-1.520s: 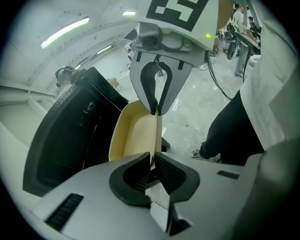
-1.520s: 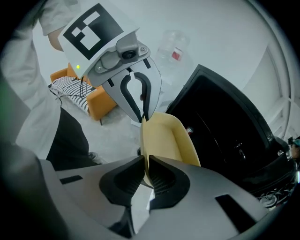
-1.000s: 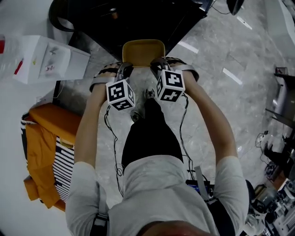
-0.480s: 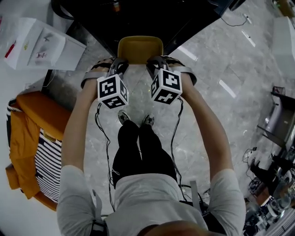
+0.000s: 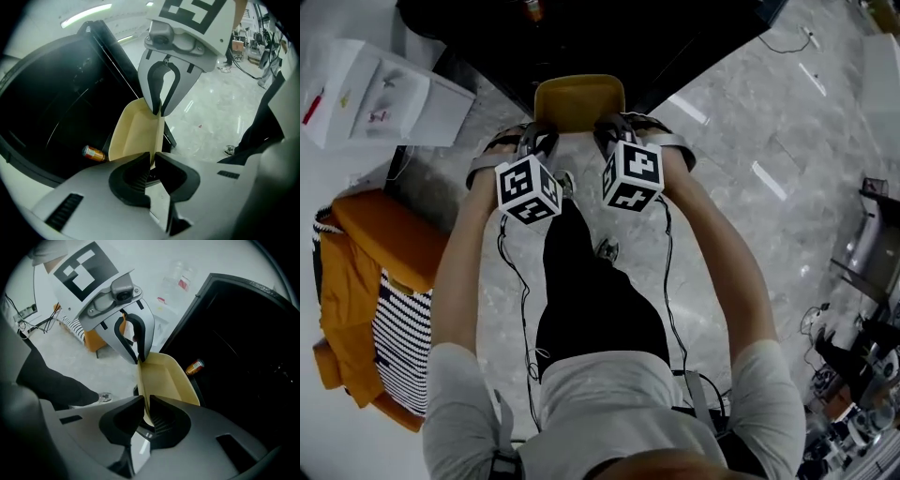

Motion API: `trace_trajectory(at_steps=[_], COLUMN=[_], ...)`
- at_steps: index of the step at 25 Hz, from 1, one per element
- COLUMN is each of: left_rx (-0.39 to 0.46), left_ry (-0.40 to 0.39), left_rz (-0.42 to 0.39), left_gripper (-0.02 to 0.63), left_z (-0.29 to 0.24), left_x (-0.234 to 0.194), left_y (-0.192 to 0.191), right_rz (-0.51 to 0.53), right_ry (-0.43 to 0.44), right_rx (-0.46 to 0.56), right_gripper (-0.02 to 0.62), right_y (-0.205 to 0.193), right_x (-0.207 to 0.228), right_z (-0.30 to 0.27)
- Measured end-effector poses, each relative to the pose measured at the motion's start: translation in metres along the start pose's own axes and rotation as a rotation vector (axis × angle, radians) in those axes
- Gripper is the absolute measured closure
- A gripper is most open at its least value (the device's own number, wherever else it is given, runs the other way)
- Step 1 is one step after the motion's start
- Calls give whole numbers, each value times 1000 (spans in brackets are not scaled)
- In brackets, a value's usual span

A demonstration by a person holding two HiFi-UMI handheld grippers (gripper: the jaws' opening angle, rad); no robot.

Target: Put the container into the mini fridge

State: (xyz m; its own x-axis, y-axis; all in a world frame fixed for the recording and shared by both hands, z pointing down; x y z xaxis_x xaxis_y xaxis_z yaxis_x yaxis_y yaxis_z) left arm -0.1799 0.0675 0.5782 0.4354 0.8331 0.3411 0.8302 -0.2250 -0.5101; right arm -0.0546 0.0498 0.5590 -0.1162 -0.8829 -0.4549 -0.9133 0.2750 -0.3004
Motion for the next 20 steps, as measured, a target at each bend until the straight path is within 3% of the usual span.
trace_trajectory(at_steps=[8, 16, 20], left_rx=[-5, -20, -23], left_ry=[10, 26, 26], left_rz=[-5, -22, -9], left_gripper=[568, 566, 565], left_z=[-31, -62, -74], left_x=[-33, -67, -77], left_y=[-8, -5, -3], right_rz=[12, -54, -26], right_ry=[-12, -13, -4], right_rx=[-35, -48, -60], right_gripper=[540, 540, 540], right_y=[-1, -12, -17], right_x=[28, 58, 70], right_z=[-32, -60, -70])
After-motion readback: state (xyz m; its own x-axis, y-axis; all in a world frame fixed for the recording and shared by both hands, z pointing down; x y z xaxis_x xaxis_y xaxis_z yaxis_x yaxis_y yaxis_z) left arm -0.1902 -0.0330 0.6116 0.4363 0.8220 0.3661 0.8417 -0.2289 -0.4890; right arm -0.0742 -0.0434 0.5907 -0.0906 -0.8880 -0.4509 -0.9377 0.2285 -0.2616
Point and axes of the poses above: the fingertips, and each gripper's own axes: z backward along the fingers, x to its right, y out of its top, the point moved 10 cm from there along z, backward along the fingers, and after that the axes turned 14 degrees about z, right-handed, at the moved point
